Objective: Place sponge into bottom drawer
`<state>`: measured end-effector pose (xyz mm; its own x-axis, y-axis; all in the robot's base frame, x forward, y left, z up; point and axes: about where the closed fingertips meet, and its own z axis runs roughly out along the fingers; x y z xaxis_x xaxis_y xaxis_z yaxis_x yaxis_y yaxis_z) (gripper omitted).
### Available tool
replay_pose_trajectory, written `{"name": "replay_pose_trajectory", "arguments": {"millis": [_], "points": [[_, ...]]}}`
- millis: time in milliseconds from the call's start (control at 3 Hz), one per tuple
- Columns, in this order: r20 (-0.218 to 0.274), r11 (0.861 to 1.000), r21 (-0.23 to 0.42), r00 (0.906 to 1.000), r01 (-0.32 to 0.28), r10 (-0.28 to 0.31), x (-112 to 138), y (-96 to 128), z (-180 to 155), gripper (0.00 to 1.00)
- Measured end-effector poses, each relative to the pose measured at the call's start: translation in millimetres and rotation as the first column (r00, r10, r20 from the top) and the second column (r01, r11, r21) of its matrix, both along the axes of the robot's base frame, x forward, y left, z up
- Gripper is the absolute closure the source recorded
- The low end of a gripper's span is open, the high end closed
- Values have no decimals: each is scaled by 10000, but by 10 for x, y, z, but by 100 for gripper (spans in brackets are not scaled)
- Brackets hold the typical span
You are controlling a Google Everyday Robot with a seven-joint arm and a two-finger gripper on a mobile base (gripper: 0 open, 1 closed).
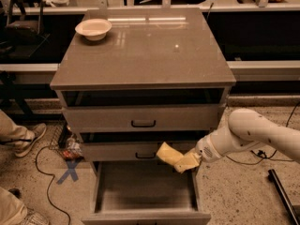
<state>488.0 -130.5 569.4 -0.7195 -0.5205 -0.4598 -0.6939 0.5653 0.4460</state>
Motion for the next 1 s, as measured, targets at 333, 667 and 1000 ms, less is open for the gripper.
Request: {"name": "replay_pose_trajectory", "arguments": {"millis": [333,667,1000], "points": [[-373,9990,-317,9988,319,-331,-3,5,-259,100],[-1012,9944,-710,9912,779,-848,-63,38,-890,100],[-1531,9885,-1061,9805,1078,-1234,-80,154,-1597,100]]}}
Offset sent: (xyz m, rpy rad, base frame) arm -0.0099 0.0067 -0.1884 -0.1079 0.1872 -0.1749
